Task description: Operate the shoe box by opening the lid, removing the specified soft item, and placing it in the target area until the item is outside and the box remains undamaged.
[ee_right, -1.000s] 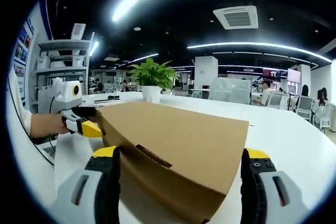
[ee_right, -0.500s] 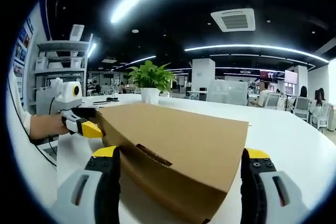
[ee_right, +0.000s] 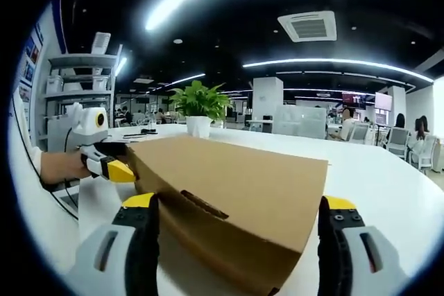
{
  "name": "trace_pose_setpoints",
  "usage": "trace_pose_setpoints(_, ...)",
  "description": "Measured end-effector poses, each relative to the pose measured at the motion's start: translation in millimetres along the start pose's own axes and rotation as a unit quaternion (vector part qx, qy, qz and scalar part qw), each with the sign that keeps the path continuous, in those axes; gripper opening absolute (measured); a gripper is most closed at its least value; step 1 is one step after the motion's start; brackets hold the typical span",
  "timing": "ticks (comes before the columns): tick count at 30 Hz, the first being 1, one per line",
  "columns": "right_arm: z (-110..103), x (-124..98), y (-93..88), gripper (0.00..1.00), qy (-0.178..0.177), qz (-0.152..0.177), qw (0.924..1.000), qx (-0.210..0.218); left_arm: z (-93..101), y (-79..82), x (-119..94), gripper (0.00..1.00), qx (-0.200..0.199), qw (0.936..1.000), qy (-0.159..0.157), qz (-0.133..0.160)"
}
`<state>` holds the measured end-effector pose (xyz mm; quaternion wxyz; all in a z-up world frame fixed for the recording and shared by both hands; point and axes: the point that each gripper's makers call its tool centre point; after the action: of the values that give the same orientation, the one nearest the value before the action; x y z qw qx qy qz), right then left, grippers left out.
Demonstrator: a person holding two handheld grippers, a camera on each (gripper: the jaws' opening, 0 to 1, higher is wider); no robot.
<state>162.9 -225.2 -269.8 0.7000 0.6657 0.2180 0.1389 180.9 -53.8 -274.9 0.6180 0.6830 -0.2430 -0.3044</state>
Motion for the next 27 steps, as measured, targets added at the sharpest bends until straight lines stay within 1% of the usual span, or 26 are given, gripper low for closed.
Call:
trace_pose_setpoints(3,-1.4,-1.6,0.3,0.97,0.0,0.0,1.0,0.0,3.9,-0.8,-1.1,0.84,0.005,0.9999,0.01,-0.005)
trace_pose_setpoints(5,-2.3,-2.4,0.4,0.97,0.002,0.001,1.0,0.001,4.2,-1.1,-2.7,0.84,0.002,0.9999,0.013,0.002)
trace_pose_setpoints(7,-3.6,-3.6,0.5,0.97,0.002,0.001,1.0,0.001,4.5,-0.7,-3.5,0.84,0.002,0.9999,0.011,0.006)
trace_pose_setpoints(10,-6.0,-5.5,0.5,0.97,-0.001,0.001,1.0,0.001,5.2,-0.4,-4.8,0.84,0.003,1.0,0.008,0.005)
trace_pose_setpoints(13,-6.3,-5.5,0.5,0.97,0.0,0.0,1.0,0.001,6.5,-0.8,-7.2,0.84,0.004,0.9999,0.008,0.009)
trace_pose_setpoints(22,-8.5,-7.7,0.2,0.97,0.004,0.002,1.0,0.0,8.8,-1.6,-11.8,0.83,0.007,0.9999,0.01,0.008)
trace_pose_setpoints(25,-8.7,-8.0,-0.6,0.97,0.005,-0.004,1.0,0.0,9.8,-1.9,-13.2,0.83,0.007,0.9999,0.011,0.004)
trace_pose_setpoints(27,-8.7,-9.0,-0.8,0.97,0.005,-0.007,1.0,0.0,10.2,-2.7,-14.9,0.83,0.008,0.9999,0.011,0.006)
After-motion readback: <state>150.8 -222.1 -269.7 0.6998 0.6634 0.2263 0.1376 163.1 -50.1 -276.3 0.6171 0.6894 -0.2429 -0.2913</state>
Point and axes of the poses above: the point that each gripper's makers call its tool centre point, and the gripper's own axes: x roughly forward along the fingers, z roughly to its right, y roughly out of its top, and after that the axes turned 2 degrees about x, right-handed
